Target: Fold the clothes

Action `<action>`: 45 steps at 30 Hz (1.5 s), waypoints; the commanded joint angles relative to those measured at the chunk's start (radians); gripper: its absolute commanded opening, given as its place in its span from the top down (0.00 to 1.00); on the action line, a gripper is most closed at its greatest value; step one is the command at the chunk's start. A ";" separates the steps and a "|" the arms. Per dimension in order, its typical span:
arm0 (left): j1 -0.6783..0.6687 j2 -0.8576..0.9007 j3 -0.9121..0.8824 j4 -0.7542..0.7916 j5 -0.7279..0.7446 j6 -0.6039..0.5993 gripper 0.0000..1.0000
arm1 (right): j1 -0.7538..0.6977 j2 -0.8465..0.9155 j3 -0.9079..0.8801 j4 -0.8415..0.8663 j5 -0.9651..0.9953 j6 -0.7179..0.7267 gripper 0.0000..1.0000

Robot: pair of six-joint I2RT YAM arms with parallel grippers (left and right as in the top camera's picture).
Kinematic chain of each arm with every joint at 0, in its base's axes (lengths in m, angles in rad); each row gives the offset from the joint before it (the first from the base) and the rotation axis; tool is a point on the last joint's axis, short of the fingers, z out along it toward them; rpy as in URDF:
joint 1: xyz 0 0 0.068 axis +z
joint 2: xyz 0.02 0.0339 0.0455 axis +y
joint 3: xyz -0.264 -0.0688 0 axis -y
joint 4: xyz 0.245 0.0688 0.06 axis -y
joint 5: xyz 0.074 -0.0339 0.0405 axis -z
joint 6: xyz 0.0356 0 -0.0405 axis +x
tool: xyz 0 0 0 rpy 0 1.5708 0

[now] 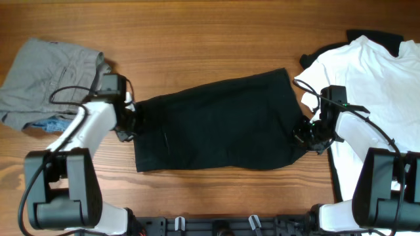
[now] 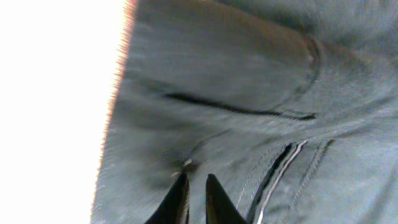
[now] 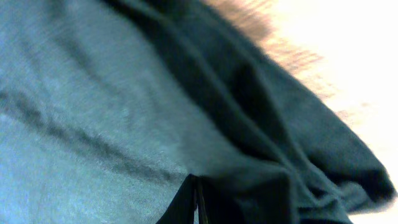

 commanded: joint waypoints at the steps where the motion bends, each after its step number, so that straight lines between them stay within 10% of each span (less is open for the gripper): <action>1: 0.072 -0.057 0.069 -0.062 0.037 0.005 0.47 | 0.006 -0.080 0.041 0.009 -0.144 -0.175 0.92; 3: 0.097 -0.069 0.069 -0.080 0.052 0.013 0.12 | 0.011 -0.137 0.052 0.020 -0.191 -0.229 0.89; 6: 0.107 -0.069 0.068 -0.105 0.058 0.066 0.00 | 0.031 -0.202 0.053 0.055 -0.209 -0.252 0.84; 27: 0.108 0.149 0.025 -0.059 0.127 0.290 0.00 | 0.208 0.032 0.036 0.151 -0.125 -0.118 0.82; 42: -0.041 0.351 0.023 0.038 0.135 0.290 0.33 | 0.208 0.048 0.037 0.181 -0.126 -0.119 0.82; 45: -0.085 0.353 0.023 0.045 0.134 0.289 0.61 | 0.208 0.048 0.037 0.180 -0.126 -0.119 0.82</action>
